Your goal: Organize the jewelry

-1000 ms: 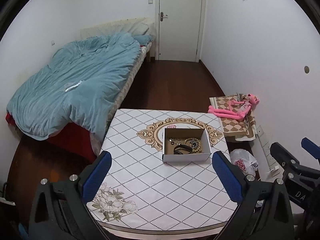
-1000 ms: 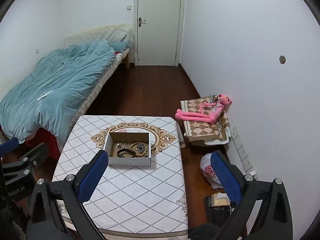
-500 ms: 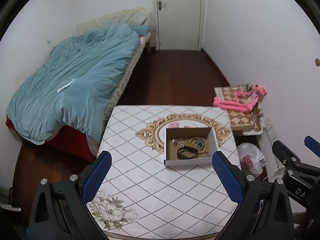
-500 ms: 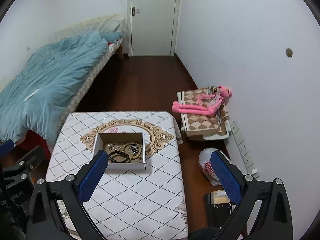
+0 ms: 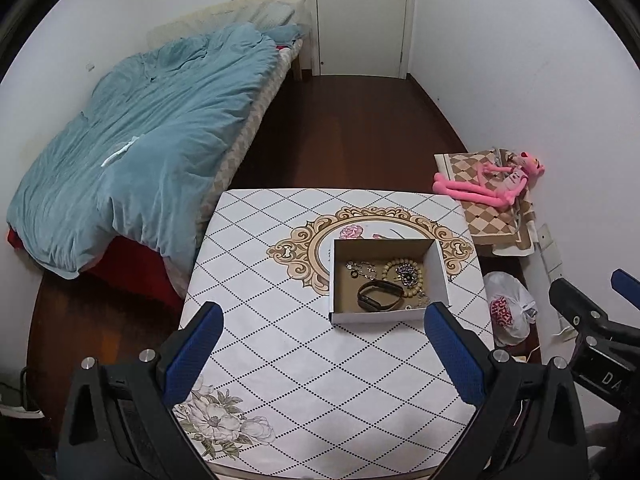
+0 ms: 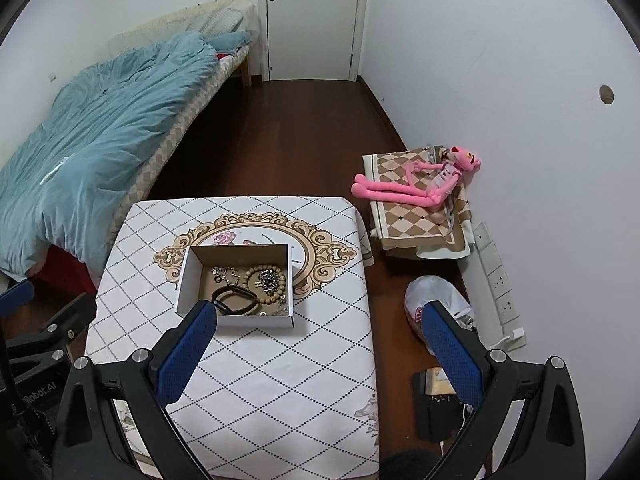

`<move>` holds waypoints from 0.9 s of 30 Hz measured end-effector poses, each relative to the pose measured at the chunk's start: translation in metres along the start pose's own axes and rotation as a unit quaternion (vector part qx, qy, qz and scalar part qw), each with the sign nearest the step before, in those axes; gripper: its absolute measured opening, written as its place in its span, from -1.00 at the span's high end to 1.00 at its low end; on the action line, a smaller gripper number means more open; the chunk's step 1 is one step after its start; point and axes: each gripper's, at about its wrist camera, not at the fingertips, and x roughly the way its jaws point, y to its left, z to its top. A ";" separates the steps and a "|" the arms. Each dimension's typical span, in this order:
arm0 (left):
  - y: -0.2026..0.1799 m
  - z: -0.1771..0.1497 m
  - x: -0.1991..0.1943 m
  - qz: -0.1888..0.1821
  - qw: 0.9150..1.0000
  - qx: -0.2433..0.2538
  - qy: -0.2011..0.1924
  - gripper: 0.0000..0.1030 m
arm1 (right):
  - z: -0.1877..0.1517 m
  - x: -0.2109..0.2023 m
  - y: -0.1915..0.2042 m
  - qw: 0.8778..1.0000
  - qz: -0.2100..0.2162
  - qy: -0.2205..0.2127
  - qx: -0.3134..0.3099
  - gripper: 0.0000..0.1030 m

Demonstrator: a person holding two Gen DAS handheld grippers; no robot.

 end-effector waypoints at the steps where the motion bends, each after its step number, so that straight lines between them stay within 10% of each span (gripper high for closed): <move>1: 0.000 0.000 0.000 0.001 1.000 0.000 0.000 -0.99 | 0.000 0.001 0.001 1.000 0.001 0.001 -0.001 -1.00; 27: 0.008 -0.003 0.008 0.004 1.000 0.007 0.005 -0.99 | 0.001 0.009 0.010 1.000 0.005 0.013 -0.012 -1.00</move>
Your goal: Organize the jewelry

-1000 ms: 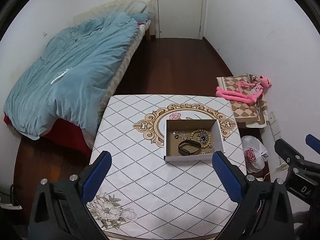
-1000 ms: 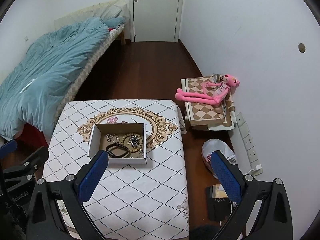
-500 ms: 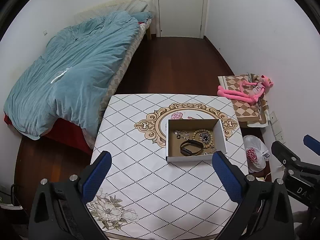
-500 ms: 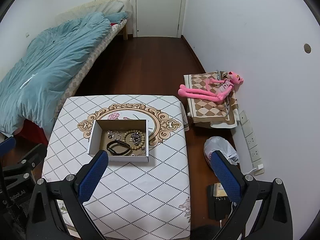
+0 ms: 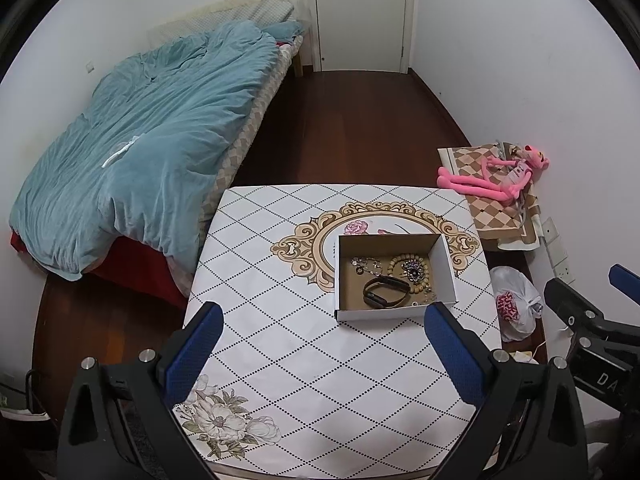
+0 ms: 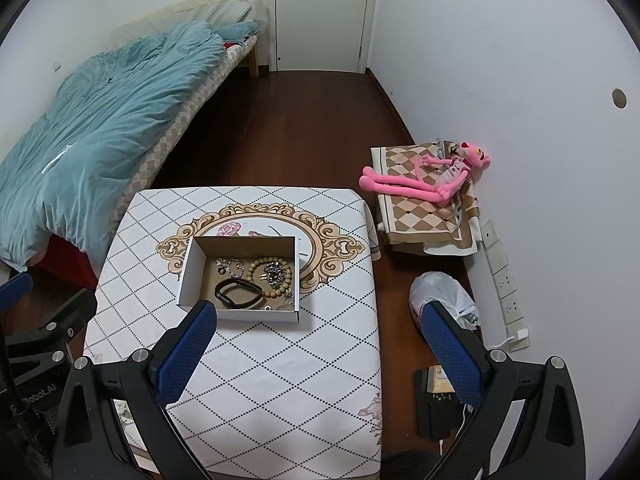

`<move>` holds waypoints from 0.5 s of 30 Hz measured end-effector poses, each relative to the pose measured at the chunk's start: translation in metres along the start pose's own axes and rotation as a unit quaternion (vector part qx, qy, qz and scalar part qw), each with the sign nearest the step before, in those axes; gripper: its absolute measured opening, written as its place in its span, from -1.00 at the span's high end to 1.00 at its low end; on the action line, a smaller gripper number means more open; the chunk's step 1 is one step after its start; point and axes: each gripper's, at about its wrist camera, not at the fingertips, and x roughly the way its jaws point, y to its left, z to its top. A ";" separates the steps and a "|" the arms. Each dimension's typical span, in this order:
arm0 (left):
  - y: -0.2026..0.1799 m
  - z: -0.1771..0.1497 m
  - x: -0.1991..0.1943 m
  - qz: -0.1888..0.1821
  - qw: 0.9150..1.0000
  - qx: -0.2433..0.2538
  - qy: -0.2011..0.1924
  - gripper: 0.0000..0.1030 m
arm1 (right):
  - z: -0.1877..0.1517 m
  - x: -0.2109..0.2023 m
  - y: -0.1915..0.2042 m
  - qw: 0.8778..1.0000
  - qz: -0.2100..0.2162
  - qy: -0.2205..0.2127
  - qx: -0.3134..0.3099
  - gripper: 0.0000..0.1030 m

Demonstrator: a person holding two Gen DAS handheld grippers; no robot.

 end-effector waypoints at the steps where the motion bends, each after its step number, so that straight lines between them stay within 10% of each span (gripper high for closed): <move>1: 0.001 0.000 0.001 0.000 1.000 -0.001 0.001 -0.99 | 0.000 0.000 0.000 1.000 0.001 0.001 0.000 -1.00; 15: 0.001 0.003 -0.001 0.006 1.000 -0.003 -0.003 -0.99 | -0.003 0.004 0.003 1.000 0.001 0.007 -0.006 -1.00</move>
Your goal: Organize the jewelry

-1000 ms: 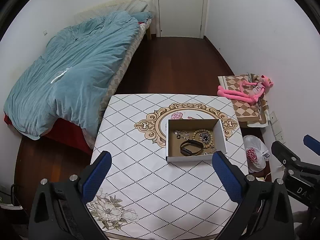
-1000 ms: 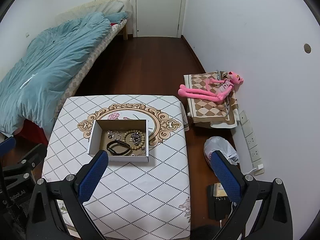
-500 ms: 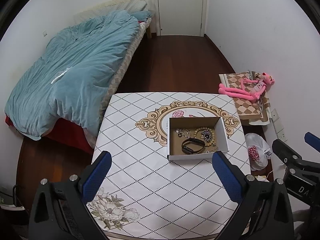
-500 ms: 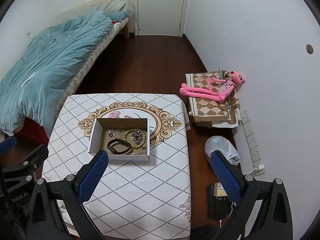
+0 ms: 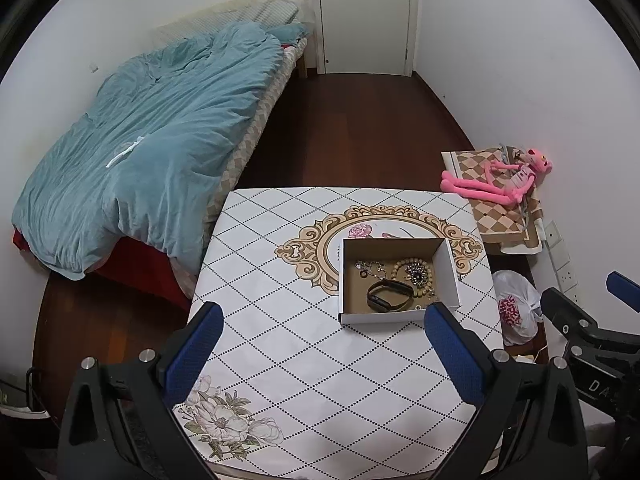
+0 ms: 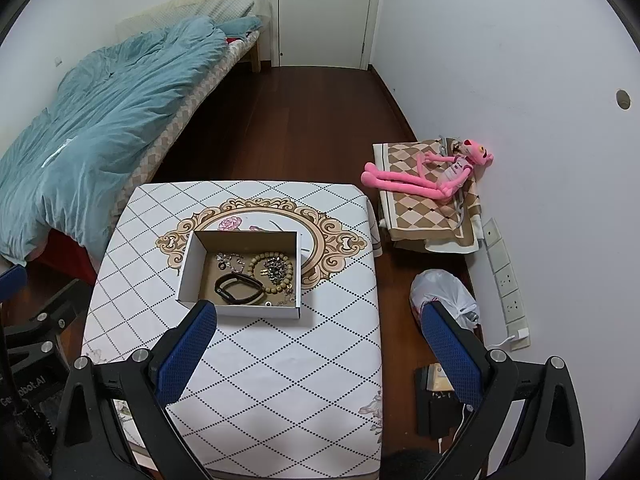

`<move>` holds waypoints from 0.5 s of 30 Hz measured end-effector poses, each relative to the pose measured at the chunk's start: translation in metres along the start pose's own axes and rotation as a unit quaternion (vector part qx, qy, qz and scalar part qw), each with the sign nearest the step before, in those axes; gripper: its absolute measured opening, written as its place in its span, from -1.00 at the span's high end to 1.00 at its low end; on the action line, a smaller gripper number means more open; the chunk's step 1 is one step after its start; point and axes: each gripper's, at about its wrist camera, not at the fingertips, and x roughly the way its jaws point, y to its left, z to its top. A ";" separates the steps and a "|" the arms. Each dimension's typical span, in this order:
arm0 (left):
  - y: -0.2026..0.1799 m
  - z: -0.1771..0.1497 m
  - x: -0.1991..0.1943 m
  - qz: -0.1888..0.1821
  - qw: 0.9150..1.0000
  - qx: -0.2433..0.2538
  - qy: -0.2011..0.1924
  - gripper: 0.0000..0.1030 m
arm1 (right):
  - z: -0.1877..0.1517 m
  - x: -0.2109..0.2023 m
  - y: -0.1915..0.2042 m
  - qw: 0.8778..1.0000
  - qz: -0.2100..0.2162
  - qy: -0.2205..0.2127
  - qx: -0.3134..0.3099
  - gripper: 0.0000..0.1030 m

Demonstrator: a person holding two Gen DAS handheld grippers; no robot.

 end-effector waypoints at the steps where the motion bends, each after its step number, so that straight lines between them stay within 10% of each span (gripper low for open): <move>1: 0.001 0.000 0.000 0.000 1.000 0.000 0.000 -0.99 | 0.000 0.000 -0.001 1.000 0.001 0.000 0.000 -1.00; 15: 0.001 0.001 0.001 -0.002 1.000 -0.002 0.002 -0.99 | 0.002 0.001 0.000 1.000 0.000 0.000 -0.001 -1.00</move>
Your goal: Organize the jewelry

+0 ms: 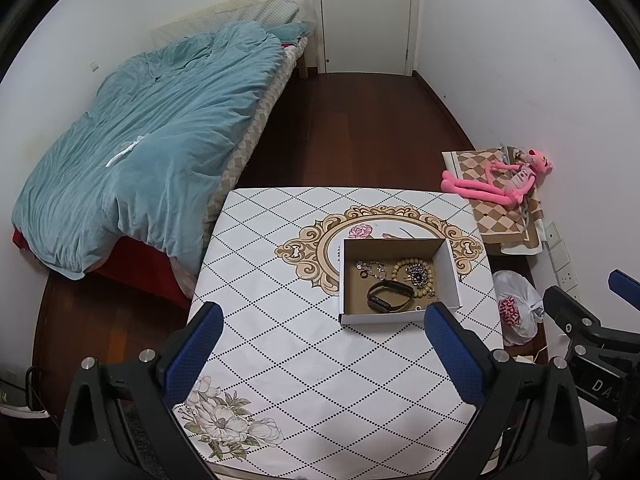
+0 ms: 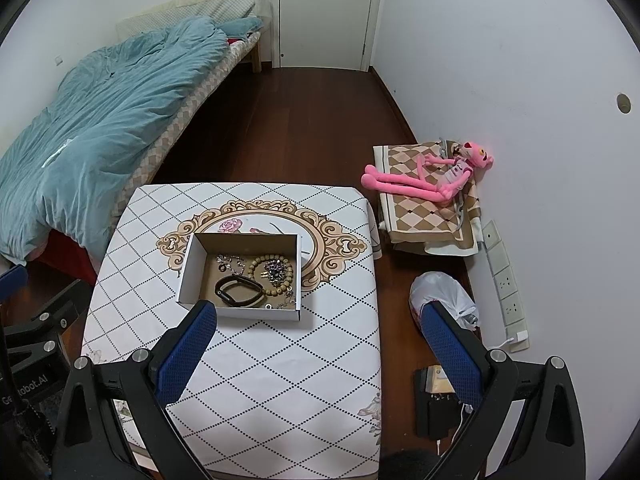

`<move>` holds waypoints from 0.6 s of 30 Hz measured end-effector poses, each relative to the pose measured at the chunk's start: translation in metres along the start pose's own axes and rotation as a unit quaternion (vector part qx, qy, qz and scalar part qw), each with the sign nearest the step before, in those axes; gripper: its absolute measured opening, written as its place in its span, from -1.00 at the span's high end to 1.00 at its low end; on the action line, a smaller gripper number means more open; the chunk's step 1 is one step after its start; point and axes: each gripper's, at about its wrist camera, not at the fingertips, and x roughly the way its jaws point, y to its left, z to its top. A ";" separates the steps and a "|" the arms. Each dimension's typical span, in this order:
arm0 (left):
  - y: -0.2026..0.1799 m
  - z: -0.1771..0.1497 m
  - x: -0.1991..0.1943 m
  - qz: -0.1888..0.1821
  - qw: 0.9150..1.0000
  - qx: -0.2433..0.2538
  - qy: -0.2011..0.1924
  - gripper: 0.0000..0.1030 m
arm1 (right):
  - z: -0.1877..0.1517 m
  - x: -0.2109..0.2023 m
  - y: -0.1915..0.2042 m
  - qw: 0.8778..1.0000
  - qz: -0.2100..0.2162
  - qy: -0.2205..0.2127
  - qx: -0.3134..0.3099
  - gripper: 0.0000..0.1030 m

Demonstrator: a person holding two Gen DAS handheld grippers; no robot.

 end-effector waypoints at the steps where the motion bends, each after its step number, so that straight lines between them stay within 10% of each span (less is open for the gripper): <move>1: -0.001 0.000 0.000 0.000 1.000 0.001 0.000 -0.99 | 0.001 0.000 0.000 1.000 0.000 0.000 0.000 -1.00; 18: -0.001 0.001 0.000 0.001 1.000 0.001 0.000 -0.99 | 0.004 0.000 0.000 1.000 -0.002 -0.002 -0.003 -1.00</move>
